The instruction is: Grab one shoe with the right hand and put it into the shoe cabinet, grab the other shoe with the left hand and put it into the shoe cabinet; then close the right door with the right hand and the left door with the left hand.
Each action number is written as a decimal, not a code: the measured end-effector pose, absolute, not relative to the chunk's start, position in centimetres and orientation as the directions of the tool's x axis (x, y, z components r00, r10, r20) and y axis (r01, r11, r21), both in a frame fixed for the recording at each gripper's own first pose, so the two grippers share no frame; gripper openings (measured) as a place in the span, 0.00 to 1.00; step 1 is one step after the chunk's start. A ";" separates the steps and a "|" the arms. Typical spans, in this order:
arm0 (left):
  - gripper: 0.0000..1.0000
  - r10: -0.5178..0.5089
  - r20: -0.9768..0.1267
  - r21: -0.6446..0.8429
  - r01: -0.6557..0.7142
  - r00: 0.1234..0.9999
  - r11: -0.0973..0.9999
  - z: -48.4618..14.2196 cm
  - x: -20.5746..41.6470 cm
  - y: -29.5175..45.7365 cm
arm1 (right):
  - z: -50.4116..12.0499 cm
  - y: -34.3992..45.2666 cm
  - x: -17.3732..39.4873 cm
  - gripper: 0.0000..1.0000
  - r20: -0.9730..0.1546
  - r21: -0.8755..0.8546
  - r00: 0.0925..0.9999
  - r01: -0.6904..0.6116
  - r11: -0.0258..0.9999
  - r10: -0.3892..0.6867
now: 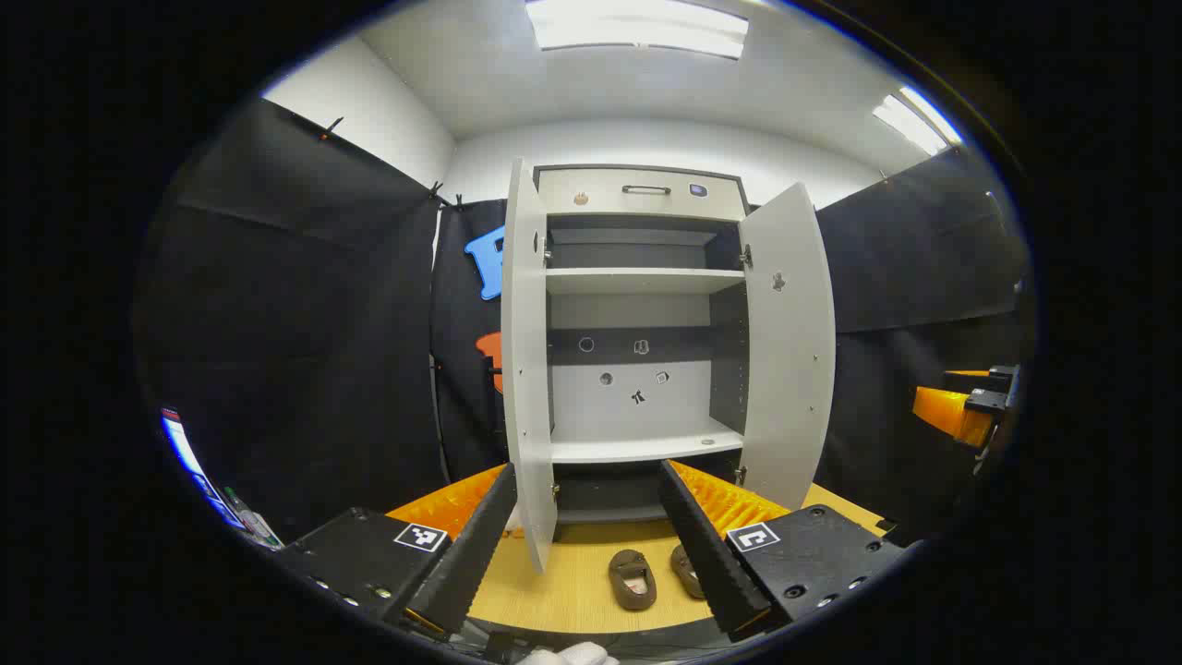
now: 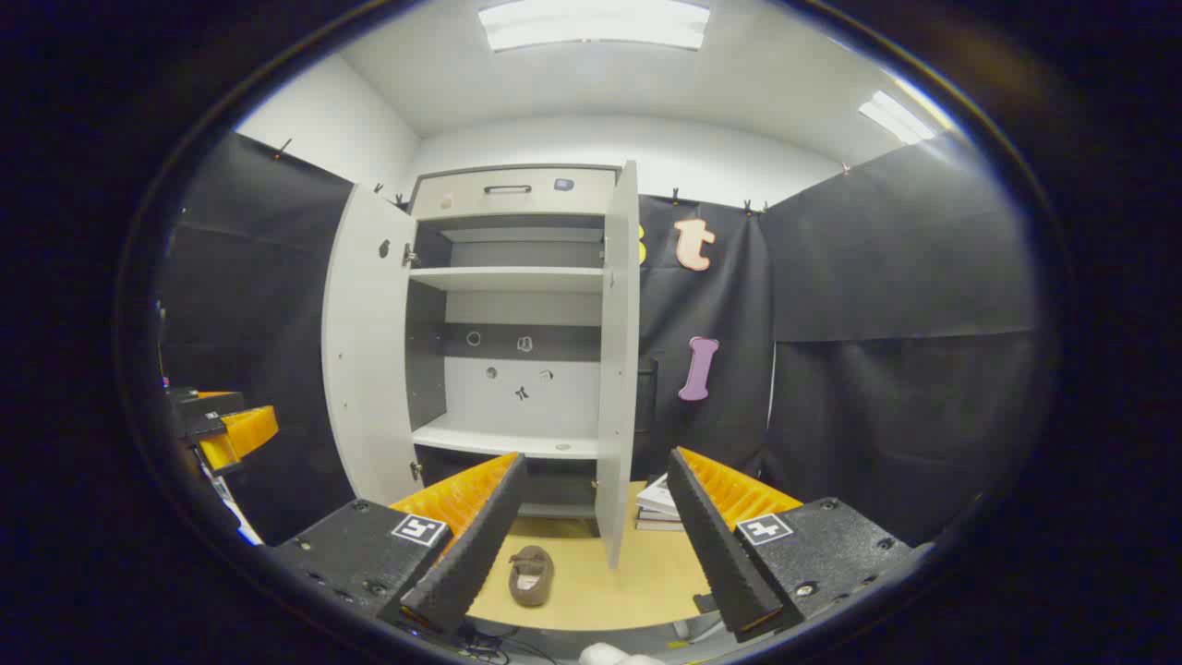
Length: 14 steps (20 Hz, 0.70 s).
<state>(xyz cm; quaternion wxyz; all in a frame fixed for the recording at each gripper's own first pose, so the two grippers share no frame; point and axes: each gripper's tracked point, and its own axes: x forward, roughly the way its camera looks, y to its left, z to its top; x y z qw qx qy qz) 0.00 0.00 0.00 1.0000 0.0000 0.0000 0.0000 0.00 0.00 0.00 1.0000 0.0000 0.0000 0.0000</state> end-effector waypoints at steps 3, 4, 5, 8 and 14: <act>0.94 0.002 -0.005 0.005 -0.002 1.000 1.000 -0.2 0.0 0.3 | -0.1 0.0 0.2 0.99 -0.006 0.004 1.000 0.007 1.000 -0.007; 0.94 0.002 -0.006 0.007 -0.002 1.000 1.000 -0.3 0.0 0.4 | -0.2 -0.1 0.2 0.99 -0.008 0.004 1.000 0.008 1.000 -0.008; 0.94 0.003 -0.006 0.007 -0.003 1.000 1.000 -0.3 0.0 0.4 | -0.2 -0.2 0.2 0.99 -0.009 0.005 1.000 0.010 1.000 -0.010; 0.94 0.006 -0.012 0.009 -0.006 1.000 1.000 -0.5 0.1 0.7 | -0.2 0.0 0.3 0.99 -0.009 -0.002 1.000 0.013 1.000 -0.013; 0.94 0.015 -0.017 0.013 -0.015 1.000 1.000 -1.0 -0.3 1.4 | -1.6 1.2 0.9 0.99 -0.041 -0.007 0.999 -0.012 1.000 0.011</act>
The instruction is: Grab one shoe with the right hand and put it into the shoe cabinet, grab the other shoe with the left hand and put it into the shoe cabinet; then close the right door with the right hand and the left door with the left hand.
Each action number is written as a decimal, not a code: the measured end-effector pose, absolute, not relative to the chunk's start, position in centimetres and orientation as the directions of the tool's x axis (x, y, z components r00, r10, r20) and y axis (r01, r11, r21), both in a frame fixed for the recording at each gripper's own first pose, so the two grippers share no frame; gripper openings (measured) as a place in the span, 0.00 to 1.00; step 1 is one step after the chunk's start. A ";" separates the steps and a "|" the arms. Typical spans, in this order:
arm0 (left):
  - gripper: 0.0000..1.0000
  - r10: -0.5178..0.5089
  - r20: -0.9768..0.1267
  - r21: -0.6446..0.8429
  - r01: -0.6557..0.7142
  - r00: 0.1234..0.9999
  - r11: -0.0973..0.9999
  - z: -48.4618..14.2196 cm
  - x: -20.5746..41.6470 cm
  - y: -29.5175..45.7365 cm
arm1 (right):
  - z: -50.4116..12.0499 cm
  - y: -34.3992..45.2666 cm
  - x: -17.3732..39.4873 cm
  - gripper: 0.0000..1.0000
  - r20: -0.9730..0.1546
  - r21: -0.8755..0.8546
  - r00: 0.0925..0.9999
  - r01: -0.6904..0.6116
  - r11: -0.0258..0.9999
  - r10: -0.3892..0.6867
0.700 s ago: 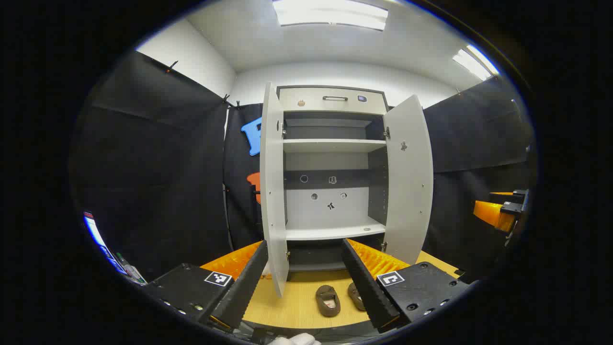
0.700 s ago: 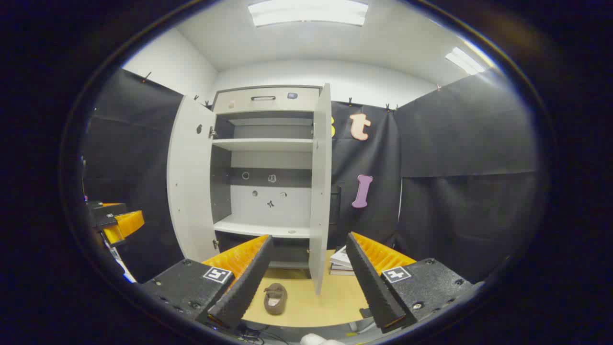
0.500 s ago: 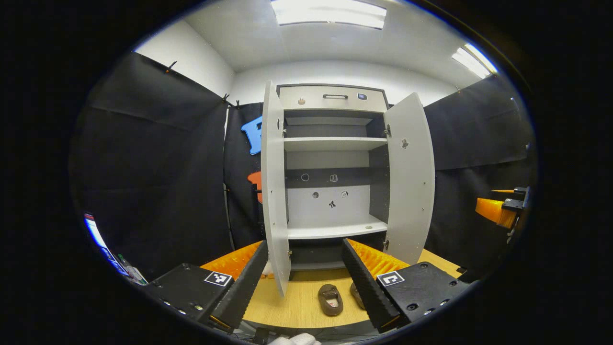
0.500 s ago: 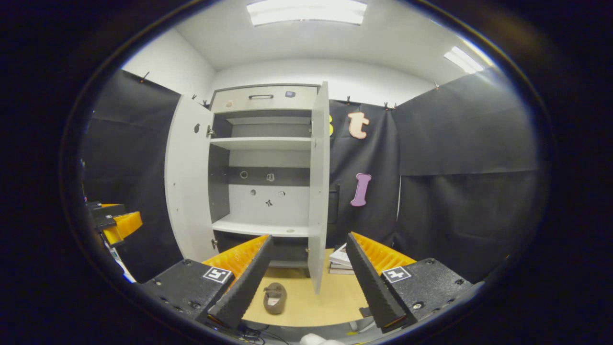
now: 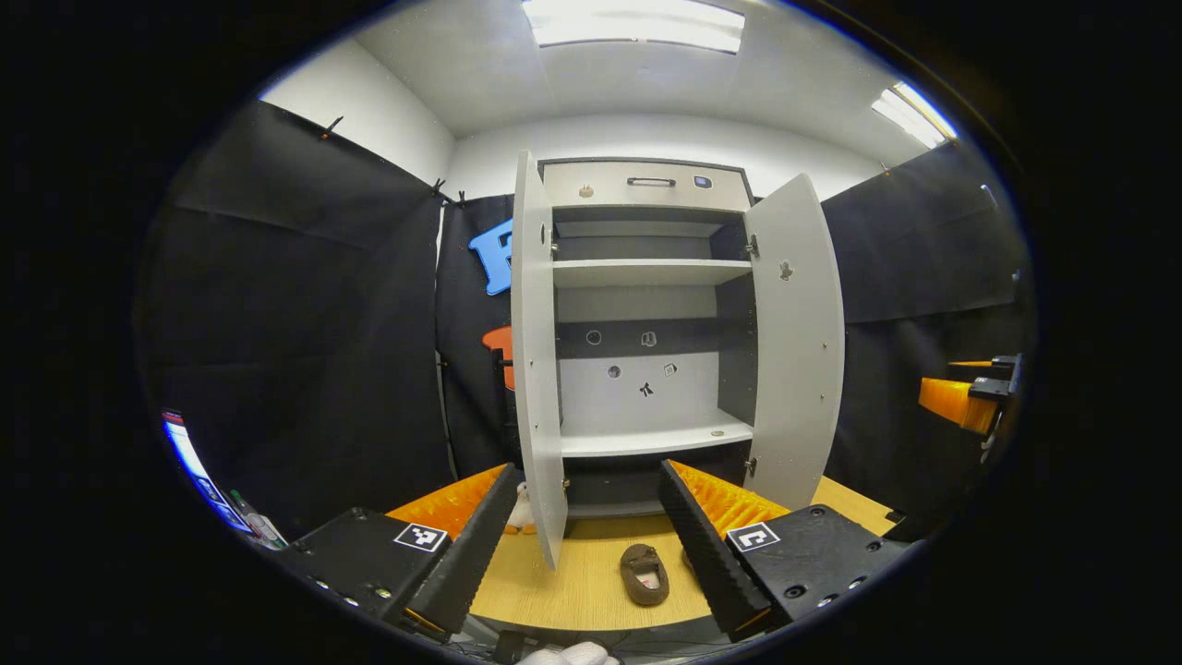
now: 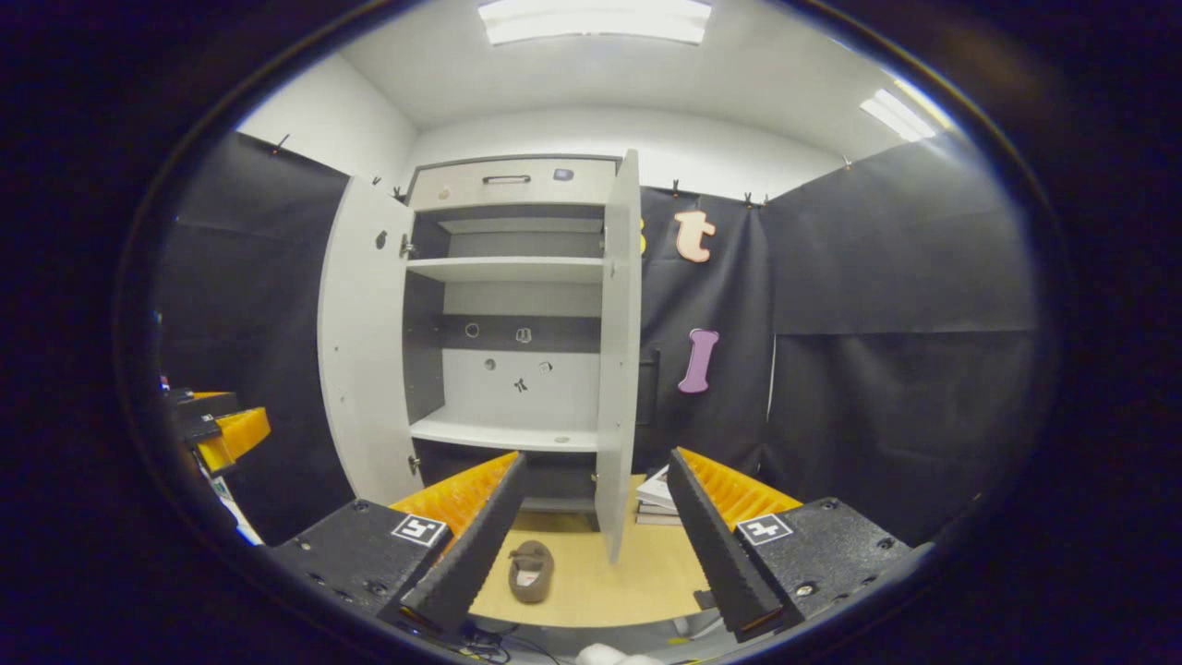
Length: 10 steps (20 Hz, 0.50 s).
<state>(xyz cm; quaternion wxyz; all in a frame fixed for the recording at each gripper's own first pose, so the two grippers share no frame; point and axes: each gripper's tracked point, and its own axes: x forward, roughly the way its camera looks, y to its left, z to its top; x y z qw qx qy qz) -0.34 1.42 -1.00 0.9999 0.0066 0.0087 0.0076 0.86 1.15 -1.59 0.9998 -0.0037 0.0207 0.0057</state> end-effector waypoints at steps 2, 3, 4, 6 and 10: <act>0.94 0.021 -0.028 0.019 -0.021 0.999 1.000 -1.4 -0.6 1.8 | -3.6 2.1 1.7 0.99 -0.086 -0.020 0.996 -0.030 0.999 0.029; 0.94 0.024 -0.032 0.023 -0.024 0.999 0.999 -1.6 -0.8 1.9 | -5.0 2.6 2.1 0.99 -0.117 -0.029 0.992 -0.043 0.999 0.039; 0.94 0.029 -0.036 0.026 -0.028 0.999 0.999 -1.7 -0.9 2.2 | -6.7 3.2 2.7 0.99 -0.155 -0.033 0.987 -0.057 0.998 0.052; 0.94 0.039 -0.038 0.028 -0.038 0.998 0.999 -1.8 -1.0 2.6 | -10.2 4.4 4.3 0.99 -0.226 -0.032 0.971 -0.091 0.995 0.081; 0.94 0.076 -0.060 0.028 -0.075 0.995 0.997 -2.4 -0.8 3.4 | -17.9 7.3 7.1 1.00 -0.361 -0.045 0.923 -0.159 0.986 0.133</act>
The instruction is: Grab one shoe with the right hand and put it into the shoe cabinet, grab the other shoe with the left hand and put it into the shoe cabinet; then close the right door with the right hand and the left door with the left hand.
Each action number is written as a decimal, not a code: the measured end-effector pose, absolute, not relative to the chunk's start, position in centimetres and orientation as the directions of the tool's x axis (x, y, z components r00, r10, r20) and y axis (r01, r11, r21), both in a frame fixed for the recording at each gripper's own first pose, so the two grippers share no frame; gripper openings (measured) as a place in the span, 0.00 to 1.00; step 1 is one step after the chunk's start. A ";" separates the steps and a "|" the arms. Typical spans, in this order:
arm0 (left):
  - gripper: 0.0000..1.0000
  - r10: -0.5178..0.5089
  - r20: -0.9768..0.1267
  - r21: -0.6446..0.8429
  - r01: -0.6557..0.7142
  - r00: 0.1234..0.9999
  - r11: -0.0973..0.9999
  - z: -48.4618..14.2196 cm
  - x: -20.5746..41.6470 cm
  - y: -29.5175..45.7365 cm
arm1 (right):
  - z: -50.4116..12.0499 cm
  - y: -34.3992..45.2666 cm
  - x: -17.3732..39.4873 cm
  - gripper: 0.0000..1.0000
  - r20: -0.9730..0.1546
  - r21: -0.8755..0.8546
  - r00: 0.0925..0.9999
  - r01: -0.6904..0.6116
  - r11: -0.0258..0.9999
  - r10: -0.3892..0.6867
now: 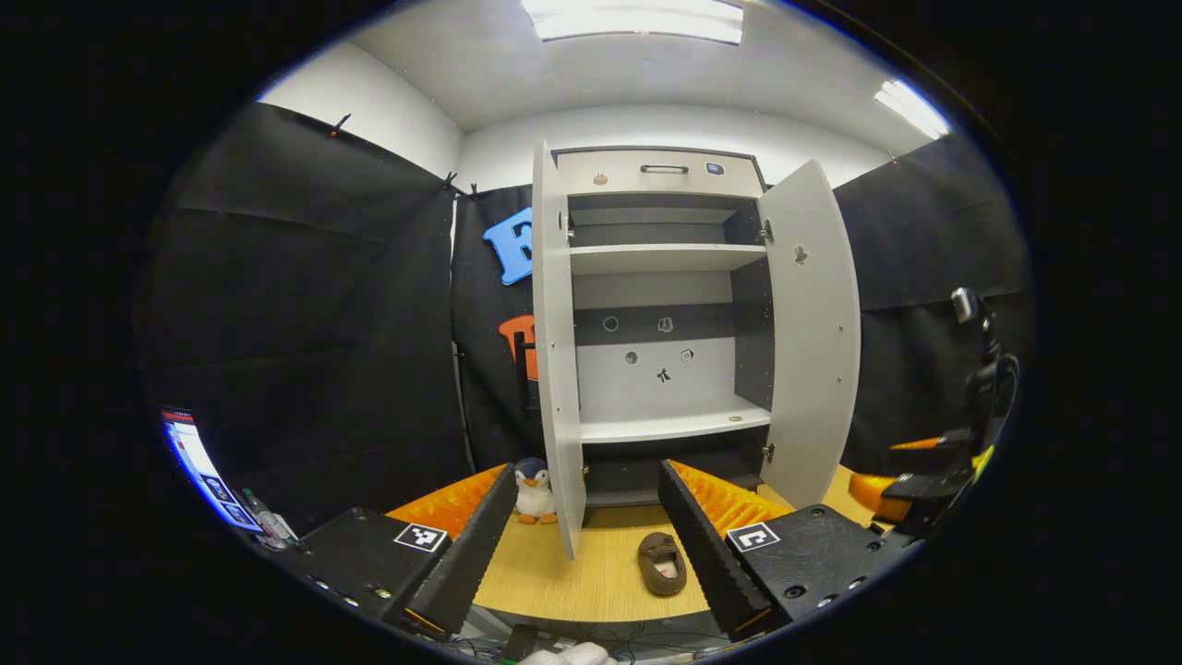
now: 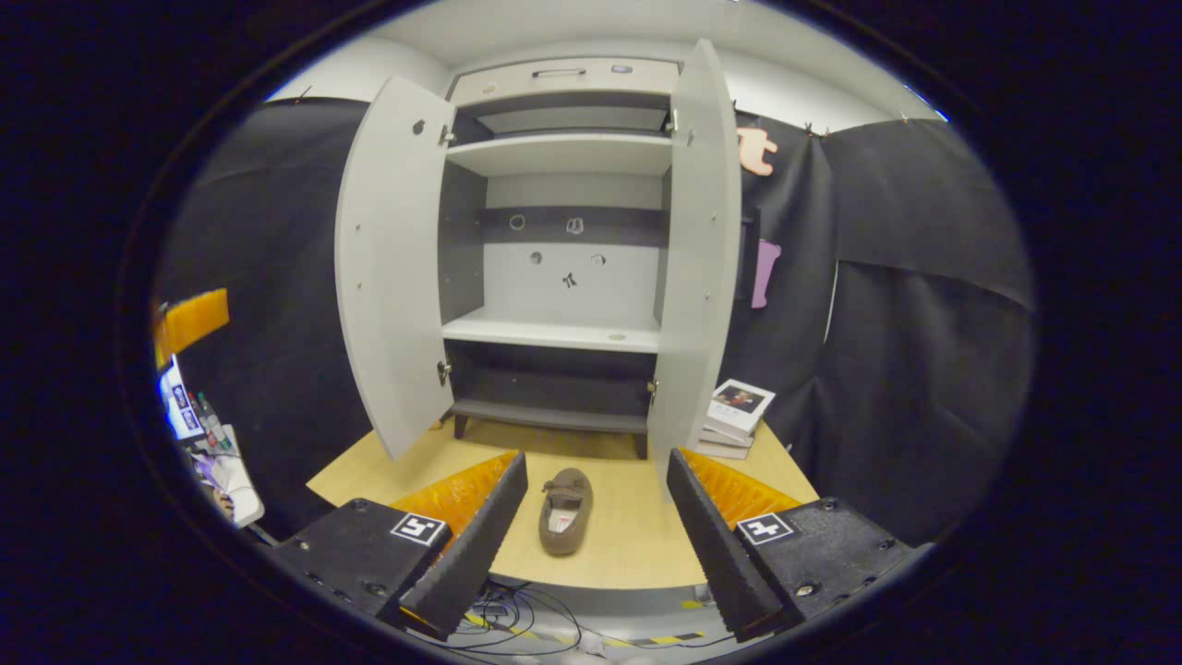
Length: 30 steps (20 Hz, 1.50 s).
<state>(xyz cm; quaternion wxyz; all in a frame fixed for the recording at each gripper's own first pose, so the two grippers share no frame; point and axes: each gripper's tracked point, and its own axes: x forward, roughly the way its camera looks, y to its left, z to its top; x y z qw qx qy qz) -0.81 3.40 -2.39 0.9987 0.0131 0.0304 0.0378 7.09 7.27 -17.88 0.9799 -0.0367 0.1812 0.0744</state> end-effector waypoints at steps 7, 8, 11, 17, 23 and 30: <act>0.94 0.160 -0.091 0.057 -0.155 0.983 0.986 -3.0 -0.1 4.6 | -31.4 12.1 14.0 0.99 -0.543 -0.021 0.814 -0.257 0.966 0.204; 0.94 0.170 -0.100 0.057 -0.165 0.980 0.985 -3.3 0.1 4.7 | -33.2 12.6 15.0 0.99 -0.566 -0.030 0.800 -0.263 0.964 0.200; 0.95 0.221 -0.127 0.058 -0.216 0.967 0.975 -3.9 0.9 5.3 | -38.5 13.9 17.8 0.99 -0.630 -0.031 0.750 -0.280 0.959 0.198; 0.95 0.283 -0.148 0.065 -0.276 0.948 0.959 -4.6 3.4 6.0 | -46.5 15.5 22.9 0.94 -0.732 -0.005 0.656 -0.274 0.962 0.183; 0.96 0.321 -0.162 0.088 -0.310 0.933 0.947 -5.2 6.2 6.4 | -49.3 16.0 27.9 0.88 -0.747 0.035 0.640 -0.234 0.972 0.181; 0.96 0.287 -0.167 0.075 -0.278 0.943 0.958 -5.3 9.6 4.9 | -50.9 16.4 31.6 0.72 -0.735 0.054 0.654 -0.202 0.978 0.176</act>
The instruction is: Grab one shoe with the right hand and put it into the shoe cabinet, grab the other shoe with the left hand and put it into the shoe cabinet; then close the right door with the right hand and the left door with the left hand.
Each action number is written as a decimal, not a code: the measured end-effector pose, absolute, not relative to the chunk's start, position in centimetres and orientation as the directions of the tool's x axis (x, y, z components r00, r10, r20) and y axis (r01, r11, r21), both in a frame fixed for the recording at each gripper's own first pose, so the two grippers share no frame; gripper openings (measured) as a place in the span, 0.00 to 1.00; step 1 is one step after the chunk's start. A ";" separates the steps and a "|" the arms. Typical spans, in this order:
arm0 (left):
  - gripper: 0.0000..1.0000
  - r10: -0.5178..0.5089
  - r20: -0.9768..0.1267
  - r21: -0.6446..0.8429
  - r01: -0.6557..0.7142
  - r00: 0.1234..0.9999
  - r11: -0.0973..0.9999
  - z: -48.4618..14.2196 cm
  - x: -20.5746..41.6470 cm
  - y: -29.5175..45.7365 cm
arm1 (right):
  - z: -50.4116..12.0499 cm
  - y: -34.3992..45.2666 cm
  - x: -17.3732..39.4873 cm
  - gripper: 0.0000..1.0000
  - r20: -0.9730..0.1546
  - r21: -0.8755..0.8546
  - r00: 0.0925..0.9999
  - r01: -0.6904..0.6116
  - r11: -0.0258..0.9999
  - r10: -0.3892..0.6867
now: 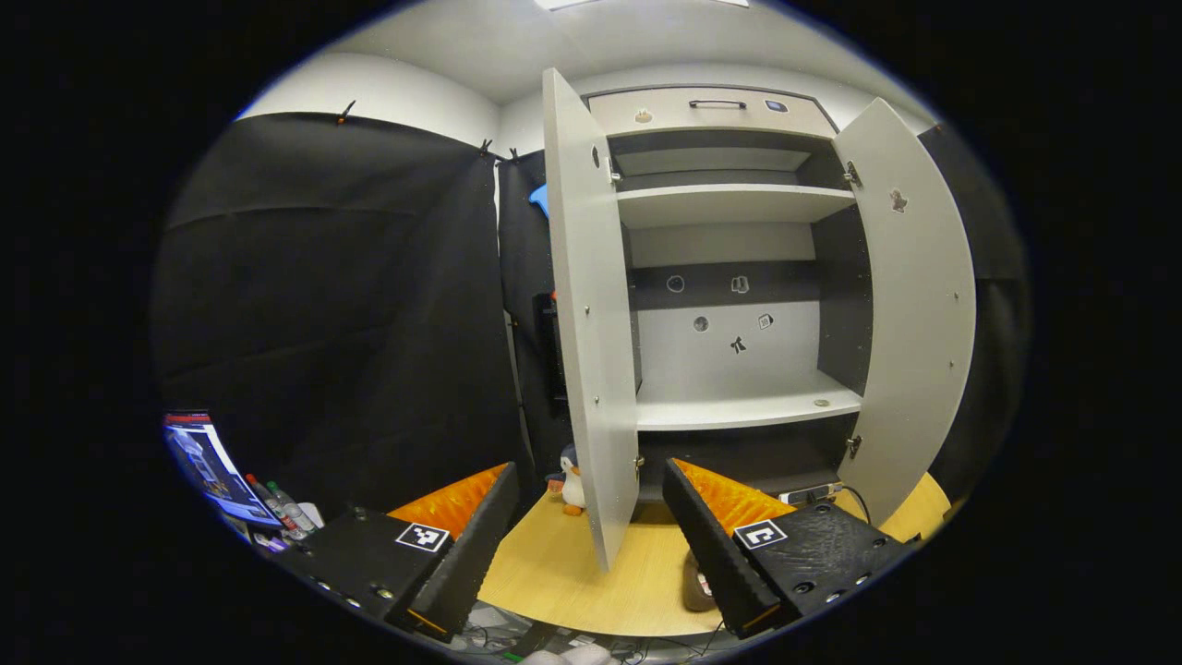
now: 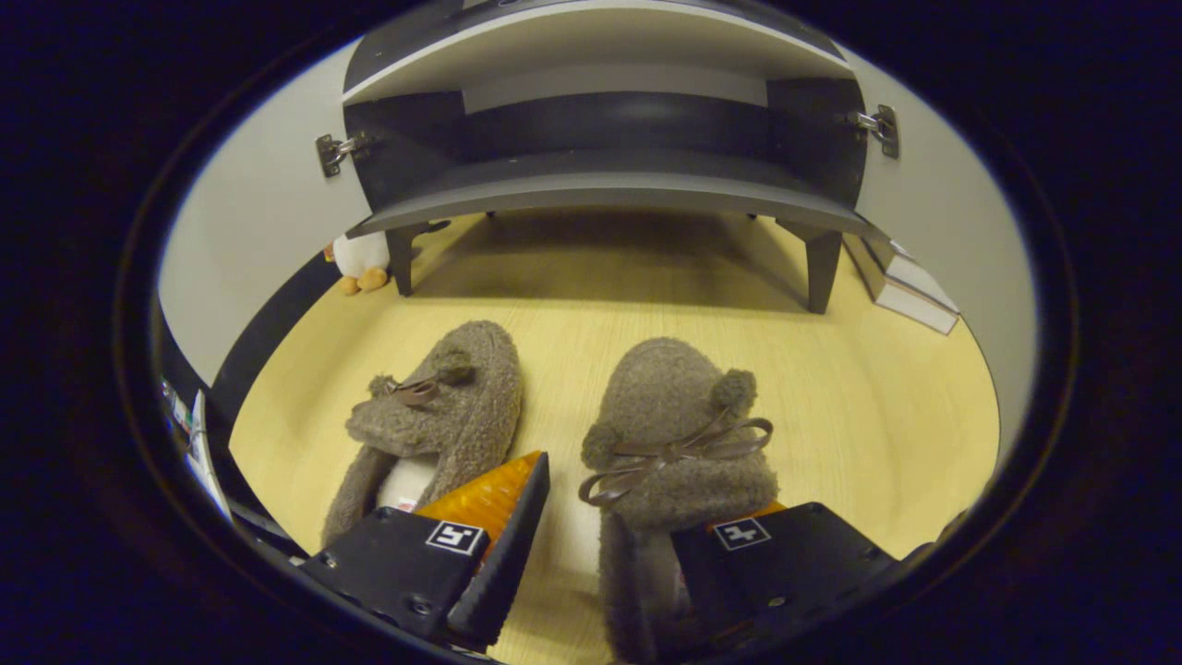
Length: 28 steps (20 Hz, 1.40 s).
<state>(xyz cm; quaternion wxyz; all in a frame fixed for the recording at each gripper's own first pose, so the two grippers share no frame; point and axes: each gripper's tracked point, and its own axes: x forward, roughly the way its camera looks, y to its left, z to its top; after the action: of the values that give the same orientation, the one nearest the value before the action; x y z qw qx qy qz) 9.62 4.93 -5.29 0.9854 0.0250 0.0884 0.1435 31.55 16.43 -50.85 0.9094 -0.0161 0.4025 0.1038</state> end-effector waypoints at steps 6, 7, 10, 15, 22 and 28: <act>0.96 0.246 -0.159 0.077 -0.237 0.956 0.968 -5.4 9.7 3.9 | -49.8 16.6 31.2 0.12 -0.745 0.102 0.634 -0.198 0.975 0.207; 0.96 0.243 -0.155 0.074 -0.234 0.958 0.969 -5.4 9.6 3.9 | -48.9 16.6 31.1 0.10 -0.739 0.104 0.641 -0.195 0.975 0.207; 0.96 0.228 -0.136 0.059 -0.221 0.964 0.973 -5.2 9.1 3.9 | -45.0 16.8 31.0 0.10 -0.707 0.119 0.672 -0.194 0.974 0.220; 0.96 0.200 -0.140 0.033 -0.198 0.970 0.980 -6.0 8.4 3.6 | -35.7 17.6 33.0 0.10 -0.602 0.137 0.759 -0.210 0.968 0.250; 0.96 0.214 -0.136 0.007 -0.215 0.967 0.977 -6.7 7.5 4.3 | -22.8 19.3 38.3 0.10 -0.429 0.097 0.863 -0.252 0.963 0.268; 0.96 0.259 -0.126 0.008 -0.261 0.958 0.965 -6.6 6.8 4.9 | -15.0 20.1 45.1 0.10 -0.343 0.083 0.905 -0.239 0.968 0.253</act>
<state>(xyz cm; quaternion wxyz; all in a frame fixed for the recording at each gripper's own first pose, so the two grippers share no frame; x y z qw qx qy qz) 6.81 4.93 -6.64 0.9893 -0.0045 0.0629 0.1314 45.08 20.07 -14.97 0.9757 0.0193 0.1784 0.1260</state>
